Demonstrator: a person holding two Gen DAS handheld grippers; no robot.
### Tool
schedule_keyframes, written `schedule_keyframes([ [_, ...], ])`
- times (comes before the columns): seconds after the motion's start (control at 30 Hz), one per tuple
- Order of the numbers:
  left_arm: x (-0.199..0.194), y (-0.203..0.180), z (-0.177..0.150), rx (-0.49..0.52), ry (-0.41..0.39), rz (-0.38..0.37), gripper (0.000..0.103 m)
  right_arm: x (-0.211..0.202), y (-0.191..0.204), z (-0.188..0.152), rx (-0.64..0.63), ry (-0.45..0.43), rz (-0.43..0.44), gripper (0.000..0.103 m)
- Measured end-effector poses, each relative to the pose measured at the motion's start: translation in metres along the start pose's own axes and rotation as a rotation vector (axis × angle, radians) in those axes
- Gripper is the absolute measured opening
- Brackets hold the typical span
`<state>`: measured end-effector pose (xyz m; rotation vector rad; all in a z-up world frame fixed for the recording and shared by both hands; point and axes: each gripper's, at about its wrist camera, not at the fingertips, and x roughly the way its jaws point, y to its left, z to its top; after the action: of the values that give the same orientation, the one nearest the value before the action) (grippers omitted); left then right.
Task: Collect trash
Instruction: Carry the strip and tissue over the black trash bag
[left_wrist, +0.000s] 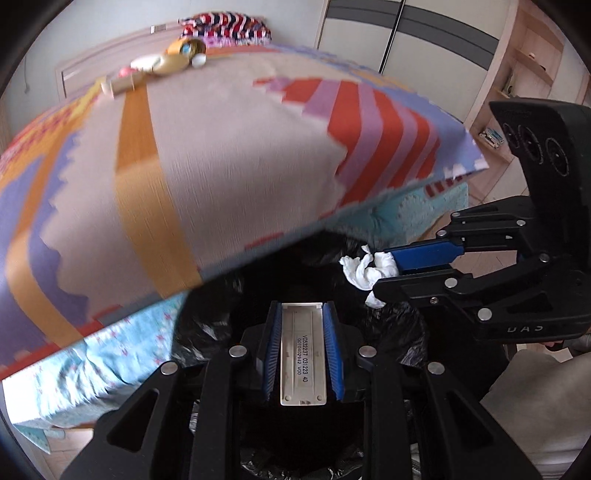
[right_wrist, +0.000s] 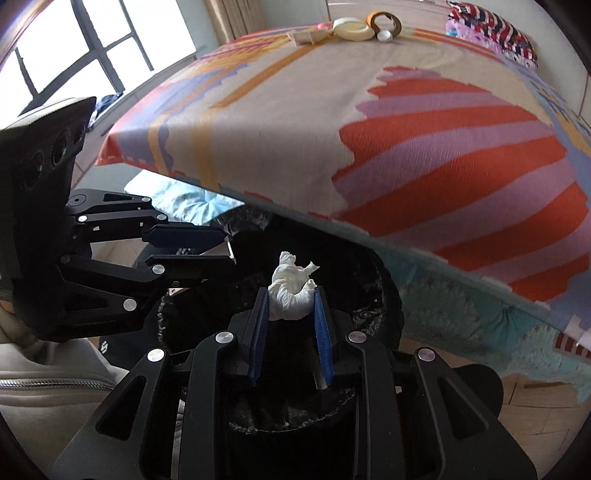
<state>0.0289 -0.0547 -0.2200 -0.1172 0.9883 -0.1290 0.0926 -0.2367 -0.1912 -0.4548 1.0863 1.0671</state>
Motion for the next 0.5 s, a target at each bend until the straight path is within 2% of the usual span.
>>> schedule_keyframes([
  [0.27, 0.041, 0.009, -0.013, -0.037, 0.112, -0.017, 0.022, 0.043, -0.002, -0.018, 0.029, 0.130, 0.028, 0.025],
  [0.5, 0.054, 0.014, -0.021, -0.049, 0.154, -0.022, 0.022, 0.058, -0.003, -0.019, 0.036, 0.165, 0.046, 0.026],
])
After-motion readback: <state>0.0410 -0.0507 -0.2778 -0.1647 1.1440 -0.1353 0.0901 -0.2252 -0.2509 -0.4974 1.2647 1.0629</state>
